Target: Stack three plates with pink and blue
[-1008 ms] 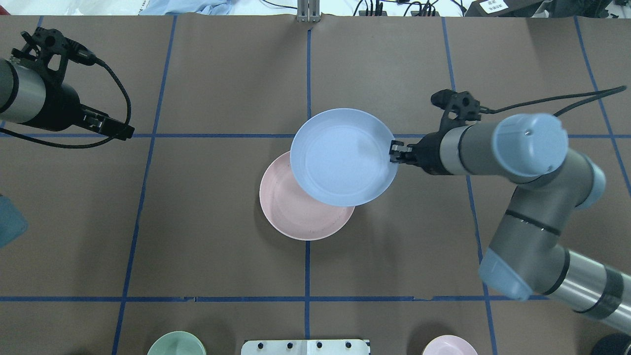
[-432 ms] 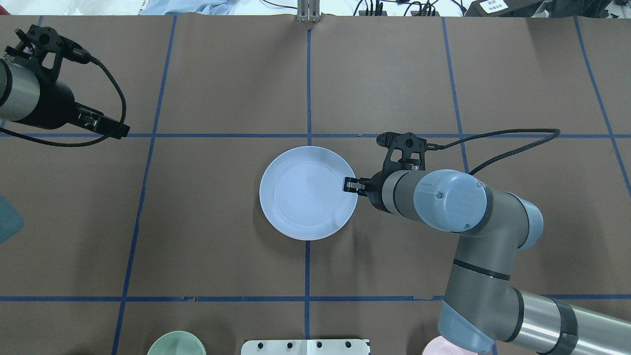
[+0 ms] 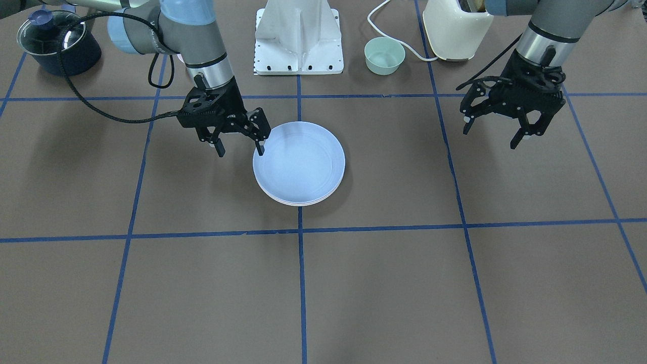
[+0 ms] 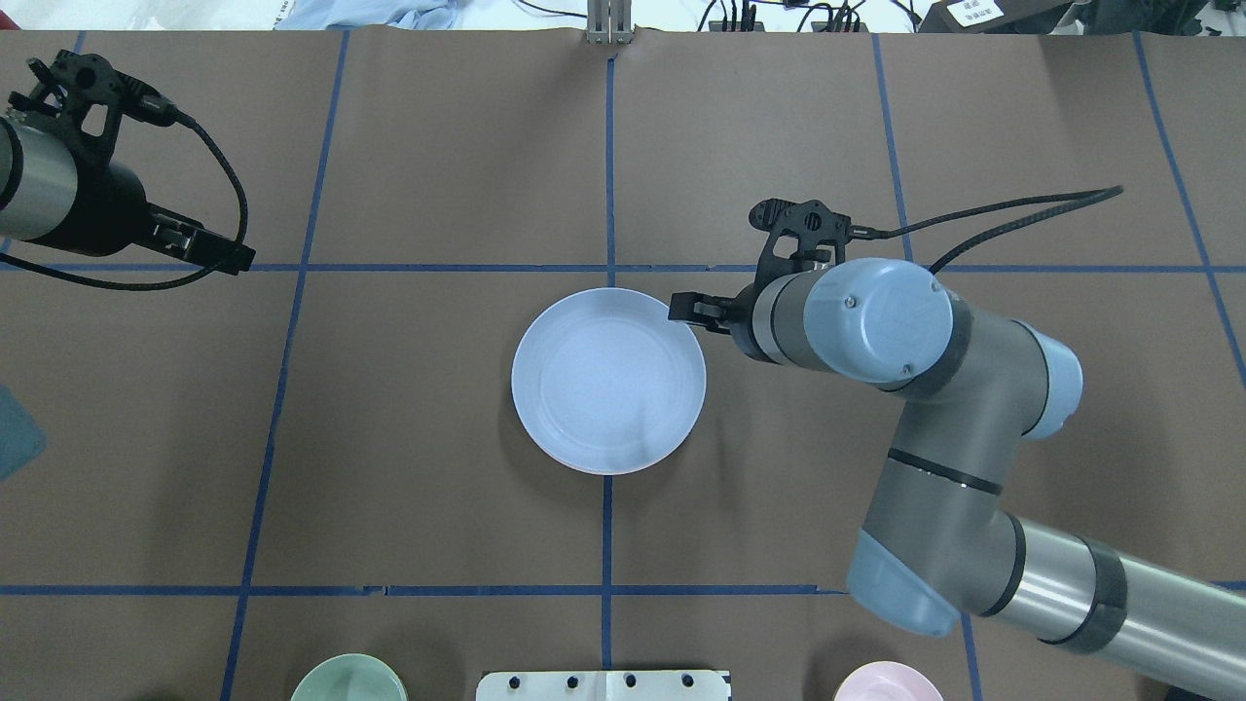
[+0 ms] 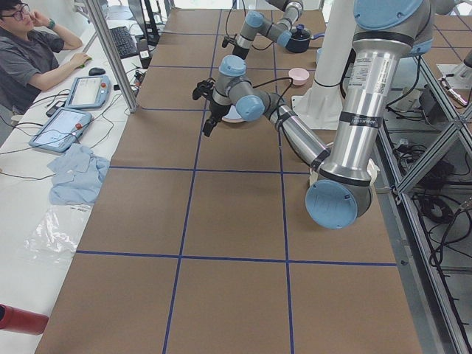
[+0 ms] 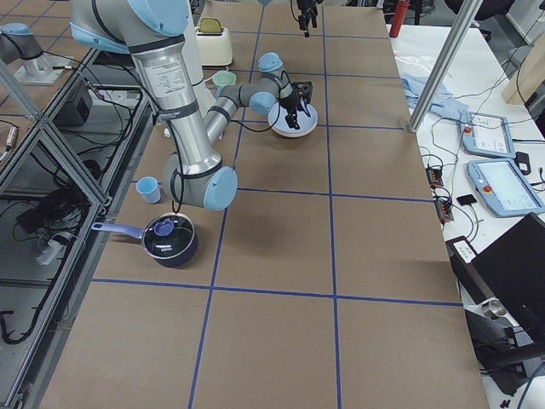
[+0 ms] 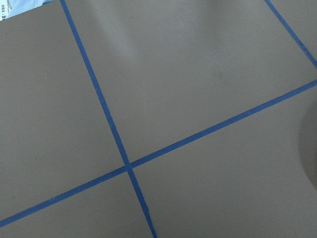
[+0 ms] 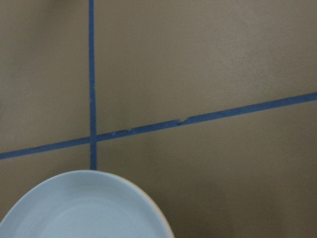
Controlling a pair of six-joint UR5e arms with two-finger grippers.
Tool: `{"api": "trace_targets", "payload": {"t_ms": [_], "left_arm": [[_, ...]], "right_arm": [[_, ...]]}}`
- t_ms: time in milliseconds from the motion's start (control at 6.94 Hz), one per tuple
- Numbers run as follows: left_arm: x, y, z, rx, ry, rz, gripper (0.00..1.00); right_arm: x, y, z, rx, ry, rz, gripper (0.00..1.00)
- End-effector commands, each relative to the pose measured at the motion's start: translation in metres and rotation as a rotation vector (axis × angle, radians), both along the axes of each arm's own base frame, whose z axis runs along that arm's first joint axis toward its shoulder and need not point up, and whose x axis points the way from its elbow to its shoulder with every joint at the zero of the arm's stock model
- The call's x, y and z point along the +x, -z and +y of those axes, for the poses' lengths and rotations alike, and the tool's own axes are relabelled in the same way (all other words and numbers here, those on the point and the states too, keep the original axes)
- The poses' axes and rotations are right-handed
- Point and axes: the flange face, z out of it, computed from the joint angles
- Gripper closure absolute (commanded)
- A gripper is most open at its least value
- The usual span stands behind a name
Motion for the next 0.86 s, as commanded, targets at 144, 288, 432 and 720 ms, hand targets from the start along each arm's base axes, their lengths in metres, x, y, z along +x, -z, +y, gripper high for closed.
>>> {"api": "trace_targets", "payload": {"t_ms": [144, 288, 432, 720], "left_arm": [[-0.022, -0.045, -0.002, -0.068, 0.042, -0.058, 0.00], [-0.066, -0.074, -0.005, -0.110, 0.109, -0.085, 0.00], [-0.107, -0.079, -0.015, -0.129, 0.161, -0.079, 0.00], [-0.194, -0.145, -0.045, -0.062, 0.007, -0.162, 0.00]], "right_arm": [[0.137, -0.052, -0.095, 0.027, 0.233, 0.214, 0.00], [0.205, -0.091, -0.114, 0.065, 0.328, 0.233, 0.00], [0.272, -0.138, -0.121, 0.115, 0.414, 0.260, 0.00], [0.392, -0.249, -0.084, 0.129, 0.514, 0.294, 0.00]]}}
